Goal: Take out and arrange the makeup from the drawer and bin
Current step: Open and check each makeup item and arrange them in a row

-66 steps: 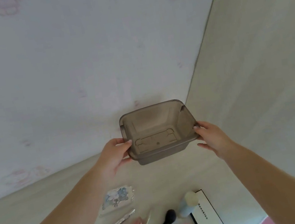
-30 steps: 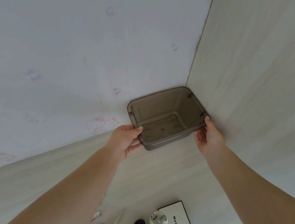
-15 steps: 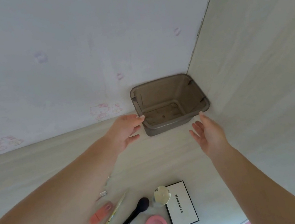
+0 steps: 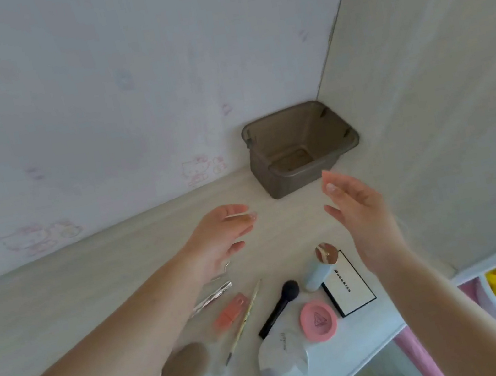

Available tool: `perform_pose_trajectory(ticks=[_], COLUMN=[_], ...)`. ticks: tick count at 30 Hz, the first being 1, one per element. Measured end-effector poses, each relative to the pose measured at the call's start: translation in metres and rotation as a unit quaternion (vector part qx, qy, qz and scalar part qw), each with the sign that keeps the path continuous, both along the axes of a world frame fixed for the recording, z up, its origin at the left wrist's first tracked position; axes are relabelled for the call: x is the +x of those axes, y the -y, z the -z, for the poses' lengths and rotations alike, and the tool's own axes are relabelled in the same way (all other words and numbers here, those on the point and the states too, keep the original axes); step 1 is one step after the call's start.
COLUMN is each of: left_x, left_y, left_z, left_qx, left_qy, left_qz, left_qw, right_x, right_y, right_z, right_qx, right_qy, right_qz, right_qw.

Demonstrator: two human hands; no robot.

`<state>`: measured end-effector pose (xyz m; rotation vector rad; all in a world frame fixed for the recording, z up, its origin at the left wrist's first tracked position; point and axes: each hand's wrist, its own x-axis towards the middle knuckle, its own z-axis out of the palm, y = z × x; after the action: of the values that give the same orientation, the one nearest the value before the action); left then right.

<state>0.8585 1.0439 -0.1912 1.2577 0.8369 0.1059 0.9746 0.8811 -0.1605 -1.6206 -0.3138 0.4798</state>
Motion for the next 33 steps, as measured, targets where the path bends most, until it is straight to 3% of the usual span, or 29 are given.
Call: perform_pose_trajectory(ticks=[9,18,27,33], left_x=[-0.095,-0.184,-0.240,-0.232], left_y=[-0.040,-0.081,-0.032,0.023], left_z=[0.029,0.072,0.107,0.100], left_qx=[0.072,0.238,0.292,0.350], left_qy=[0.027,0.046,0.122,0.145], left_qz=[0.036,-0.022,-0.077,-0.061], left_qw=[0.996,0.970,0.945,0.924], right_x=[-0.107,-0.167,-0.224,-0.201], right_y=[-0.056,-0.086,-0.053,0.014], right_z=[0.026,0.099,0.136,0.126], right_qx=[0.001,-0.063,-0.039,-0.065], right_qy=[0.078,0.145,0.218,0.265], right_qz=[-0.079,-0.216,-0.280,-0.246], right_qw=[0.994,0.963,0.934,0.930])
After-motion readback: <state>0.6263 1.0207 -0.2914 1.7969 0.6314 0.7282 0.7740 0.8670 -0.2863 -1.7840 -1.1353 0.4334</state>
